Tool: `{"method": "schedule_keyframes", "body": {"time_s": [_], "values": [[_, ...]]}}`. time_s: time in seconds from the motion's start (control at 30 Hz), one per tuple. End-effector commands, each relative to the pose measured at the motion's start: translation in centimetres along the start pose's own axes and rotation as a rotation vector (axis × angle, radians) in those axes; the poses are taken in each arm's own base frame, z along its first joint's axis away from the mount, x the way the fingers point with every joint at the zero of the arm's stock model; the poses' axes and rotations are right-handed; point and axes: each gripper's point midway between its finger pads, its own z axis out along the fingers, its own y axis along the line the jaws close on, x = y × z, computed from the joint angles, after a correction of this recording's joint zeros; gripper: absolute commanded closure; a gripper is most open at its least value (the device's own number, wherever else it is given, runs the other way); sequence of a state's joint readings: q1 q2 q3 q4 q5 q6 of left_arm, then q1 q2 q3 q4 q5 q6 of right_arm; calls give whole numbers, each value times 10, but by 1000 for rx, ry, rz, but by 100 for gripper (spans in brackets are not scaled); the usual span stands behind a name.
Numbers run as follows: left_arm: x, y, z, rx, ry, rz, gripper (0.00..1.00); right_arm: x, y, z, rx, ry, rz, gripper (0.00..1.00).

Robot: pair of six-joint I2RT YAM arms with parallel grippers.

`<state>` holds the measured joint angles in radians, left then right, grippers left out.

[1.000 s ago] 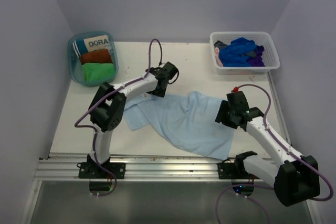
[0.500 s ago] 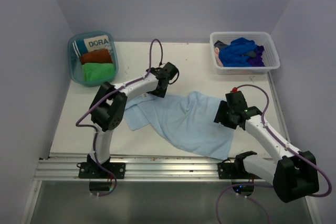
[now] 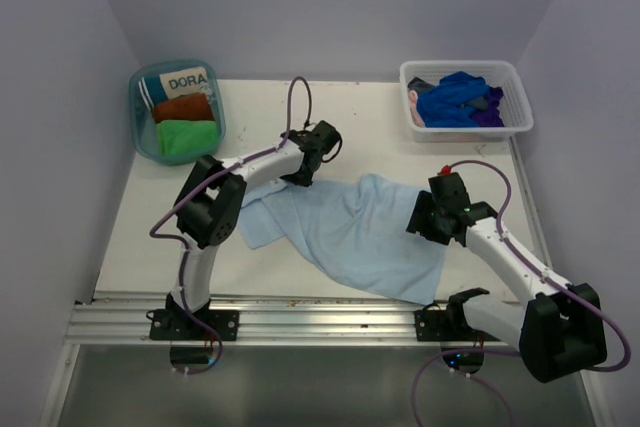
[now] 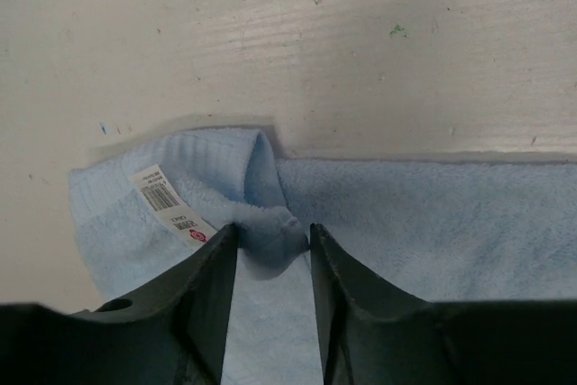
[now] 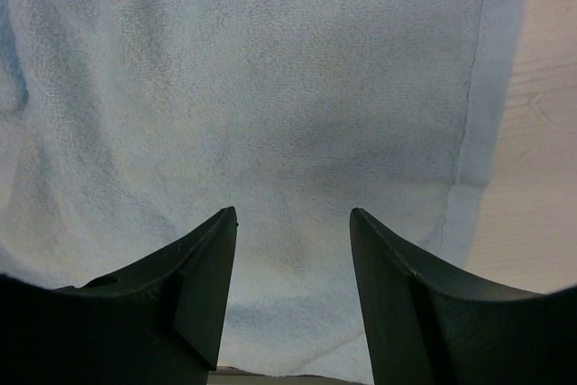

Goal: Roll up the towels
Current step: Flatten the towel

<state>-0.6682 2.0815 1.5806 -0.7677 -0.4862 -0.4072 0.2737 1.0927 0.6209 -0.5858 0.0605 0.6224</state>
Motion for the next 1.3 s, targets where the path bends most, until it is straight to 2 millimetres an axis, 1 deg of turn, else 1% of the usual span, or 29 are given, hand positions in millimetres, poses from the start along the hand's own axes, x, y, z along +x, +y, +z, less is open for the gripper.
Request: {"method": "schedule_keyframes", "body": {"time_s": [0.0,0.07,0.17,0.2,0.27,0.33,0.37,0.4,0.43,0.47,0.5,0.57,0.6,0.63,0.67,0.73,0.77,0.83,0.87,0.9,0.97,1.0,1.03,1.07,1.13,1.17,1.2,1.23,1.27], "values": [[-15,10,-2,-40,-37,-17,64,-7,3,2,-9,-24,17,43],[-14,12,-1,-47,-31,-15,67,-8,4,4,-8,-23,14,43],[-11,17,0,-55,-17,-15,80,-8,7,10,-17,-19,13,43],[-15,21,-3,-53,-24,-26,90,-6,8,14,-17,-4,12,43],[-20,24,-9,-41,-36,-42,99,-10,13,19,-35,-9,19,43],[-31,31,-23,-14,-65,-75,100,-11,15,28,-30,4,19,43],[-38,33,-30,4,-84,-86,100,-19,21,30,-42,-17,21,43],[-48,39,-44,37,-115,-114,100,-24,22,33,-38,-26,23,43],[-55,42,-51,62,-139,-129,100,-23,21,42,-16,-7,20,44],[-64,45,-60,86,-168,-143,100,-33,26,44,-21,-29,21,44],[-76,56,-75,120,-207,-180,100,-37,28,48,-10,-31,20,44],[-96,61,-93,194,-269,-202,100,-49,31,60,10,-44,21,44],[-106,74,-102,208,-299,-228,100,-53,33,64,13,-48,21,44],[-114,78,-108,228,-322,-238,100,-58,35,68,20,-57,23,44],[-129,86,-121,243,-365,-245,100,-65,39,76,26,-57,26,44],[-139,93,-132,260,-388,-247,100,-75,39,84,49,-63,29,45],[-150,97,-148,271,-427,-248,100,-83,44,90,52,-66,30,45],[-155,104,-163,278,-456,-250,100,-93,43,95,70,-77,33,45],[-155,107,-169,285,-469,-250,100,-99,44,96,72,-83,37,45],[-154,117,-184,286,-501,-265,100,-100,40,100,86,-71,40,45],[-143,125,-187,284,-507,-271,100,-102,33,102,104,-72,48,46],[-138,137,-205,291,-543,-286,100,-105,26,102,111,-73,62,45],[-124,135,-196,290,-522,-280,100,-102,22,103,115,-66,65,45],[-116,141,-213,309,-560,-287,100,-102,17,103,122,-65,73,45],[-98,136,-213,341,-553,-277,100,-105,5,101,131,-69,93,45],[-76,127,-197,359,-495,-265,99,-103,1,101,131,-64,100,45],[-63,121,-202,407,-488,-258,92,-105,-1,101,129,-66,108,45],[-37,112,-180,409,-408,-249,87,-107,0,99,122,-70,100,45],[-22,109,-174,415,-371,-269,70,-108,3,98,107,-66,97,45]]}}
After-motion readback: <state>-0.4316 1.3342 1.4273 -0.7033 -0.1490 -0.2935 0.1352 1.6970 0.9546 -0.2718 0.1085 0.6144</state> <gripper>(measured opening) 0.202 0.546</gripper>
